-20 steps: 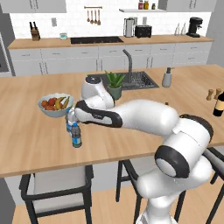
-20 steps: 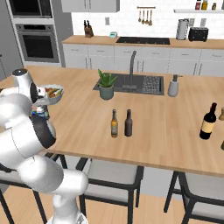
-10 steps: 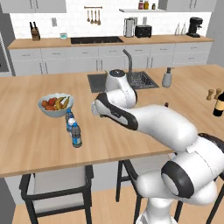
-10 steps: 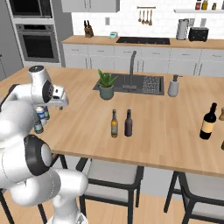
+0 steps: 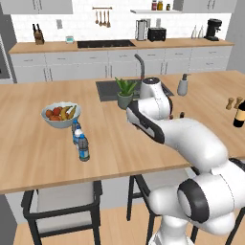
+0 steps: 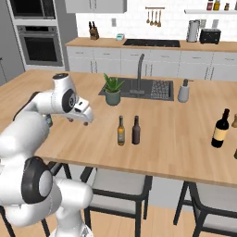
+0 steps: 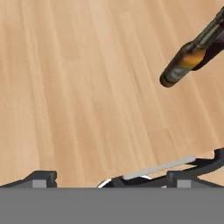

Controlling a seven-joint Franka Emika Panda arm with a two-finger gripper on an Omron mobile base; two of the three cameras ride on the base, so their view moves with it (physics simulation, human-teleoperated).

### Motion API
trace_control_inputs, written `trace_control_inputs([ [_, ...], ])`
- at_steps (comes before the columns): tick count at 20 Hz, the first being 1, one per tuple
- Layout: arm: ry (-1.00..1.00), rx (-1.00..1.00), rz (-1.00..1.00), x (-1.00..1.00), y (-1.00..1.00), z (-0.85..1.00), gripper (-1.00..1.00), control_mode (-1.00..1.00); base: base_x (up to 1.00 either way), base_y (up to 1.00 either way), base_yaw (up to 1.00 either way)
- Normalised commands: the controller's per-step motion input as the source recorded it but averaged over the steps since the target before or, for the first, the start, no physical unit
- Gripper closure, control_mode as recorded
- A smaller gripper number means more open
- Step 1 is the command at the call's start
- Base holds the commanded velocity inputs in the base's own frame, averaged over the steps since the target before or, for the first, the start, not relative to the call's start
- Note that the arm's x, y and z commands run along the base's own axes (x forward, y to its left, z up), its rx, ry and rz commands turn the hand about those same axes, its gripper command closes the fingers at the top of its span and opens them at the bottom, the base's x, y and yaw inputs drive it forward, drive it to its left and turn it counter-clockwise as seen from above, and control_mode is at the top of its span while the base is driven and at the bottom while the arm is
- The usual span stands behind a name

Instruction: Move the plastic bottles in the middle to the plastics group, and the glass bottles in the middle to the glass group.

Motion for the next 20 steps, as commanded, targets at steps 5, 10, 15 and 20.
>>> trace_control_inputs([
  [5, 0.02, 0.0, -0.25, 0.31, -1.0, -0.01, -1.0, -1.0, 0.0, 0.0, 0.0],
  [10, -0.01, 0.0, -0.13, 0.1, -0.82, -0.16, -1.0, -1.0, 0.0, 0.0, 0.0],
  [15, -0.02, 0.0, 0.01, 0.01, -0.39, -0.09, -1.0, -1.0, 0.0, 0.0, 0.0],
  [20, -0.01, 0.0, 0.06, 0.26, -0.08, -0.15, -1.0, -1.0, 0.0, 0.0, 0.0],
])
